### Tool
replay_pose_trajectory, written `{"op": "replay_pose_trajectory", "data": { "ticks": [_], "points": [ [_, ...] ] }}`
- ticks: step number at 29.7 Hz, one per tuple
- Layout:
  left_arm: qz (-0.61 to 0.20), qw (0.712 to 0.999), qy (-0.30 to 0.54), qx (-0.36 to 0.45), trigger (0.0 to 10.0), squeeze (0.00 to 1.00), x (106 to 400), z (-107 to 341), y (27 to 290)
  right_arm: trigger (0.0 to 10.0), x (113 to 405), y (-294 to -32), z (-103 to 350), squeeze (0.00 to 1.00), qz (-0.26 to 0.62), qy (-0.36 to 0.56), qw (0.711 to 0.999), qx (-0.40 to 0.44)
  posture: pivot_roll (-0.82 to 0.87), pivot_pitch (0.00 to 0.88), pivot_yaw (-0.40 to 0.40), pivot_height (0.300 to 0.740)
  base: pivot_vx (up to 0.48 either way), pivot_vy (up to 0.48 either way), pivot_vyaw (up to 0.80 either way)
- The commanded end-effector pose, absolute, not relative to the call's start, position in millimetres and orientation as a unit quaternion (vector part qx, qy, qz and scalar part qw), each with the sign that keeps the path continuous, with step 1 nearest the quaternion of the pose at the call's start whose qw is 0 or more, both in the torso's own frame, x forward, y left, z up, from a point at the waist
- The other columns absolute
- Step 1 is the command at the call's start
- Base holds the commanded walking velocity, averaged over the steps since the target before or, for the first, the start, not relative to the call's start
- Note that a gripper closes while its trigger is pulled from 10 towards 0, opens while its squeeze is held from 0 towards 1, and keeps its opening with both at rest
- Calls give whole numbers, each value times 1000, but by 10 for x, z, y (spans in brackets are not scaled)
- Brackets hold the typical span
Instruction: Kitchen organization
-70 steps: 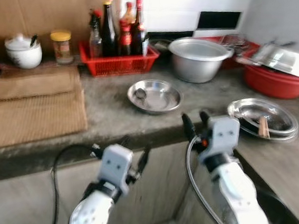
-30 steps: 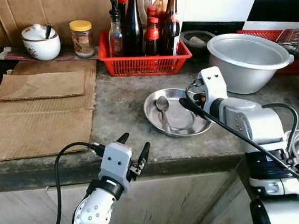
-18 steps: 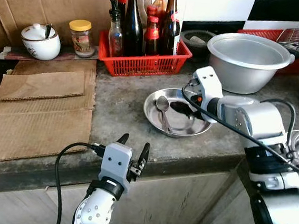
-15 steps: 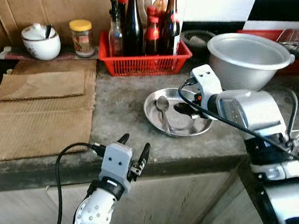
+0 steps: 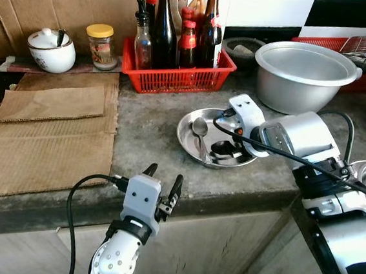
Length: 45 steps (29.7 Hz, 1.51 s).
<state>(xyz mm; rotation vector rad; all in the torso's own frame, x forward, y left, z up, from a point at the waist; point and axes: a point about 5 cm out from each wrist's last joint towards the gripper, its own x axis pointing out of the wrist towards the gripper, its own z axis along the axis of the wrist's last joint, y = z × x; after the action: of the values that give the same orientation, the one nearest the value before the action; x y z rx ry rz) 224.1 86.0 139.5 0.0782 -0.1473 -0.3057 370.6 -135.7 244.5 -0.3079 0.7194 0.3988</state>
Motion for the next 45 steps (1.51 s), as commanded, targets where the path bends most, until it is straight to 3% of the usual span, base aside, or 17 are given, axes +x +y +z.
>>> {"op": "replay_pose_trajectory", "data": {
  "ticks": [1,7,14,22,36,45],
  "points": [
    [-150,985,-67,41,10000,0,2246,1371,860,10000,3732,-1495,2399,0,152,366,906,-150,36,63,-45,740,0,0,0],
    [-150,985,-69,40,10000,0,2242,1378,862,10000,3793,-1718,2372,0,74,370,911,-166,34,67,-44,740,0,0,0],
    [-150,985,-68,40,10000,0,2242,1379,862,10000,3798,-1524,2599,0,148,338,922,-116,33,70,-41,740,0,0,0],
    [-148,986,-68,40,10000,0,2246,1375,861,10000,3815,-1485,2732,0,168,336,924,-70,34,69,-44,740,0,0,0],
    [-148,986,-70,40,10000,0,2248,1383,861,10000,3729,-1351,2612,0,206,392,893,-79,33,70,-49,740,0,0,0],
    [-149,986,-67,37,10000,0,2234,1369,855,10000,3788,-1381,2725,0,191,375,906,-53,34,64,-48,740,0,0,0]
  ]
}}
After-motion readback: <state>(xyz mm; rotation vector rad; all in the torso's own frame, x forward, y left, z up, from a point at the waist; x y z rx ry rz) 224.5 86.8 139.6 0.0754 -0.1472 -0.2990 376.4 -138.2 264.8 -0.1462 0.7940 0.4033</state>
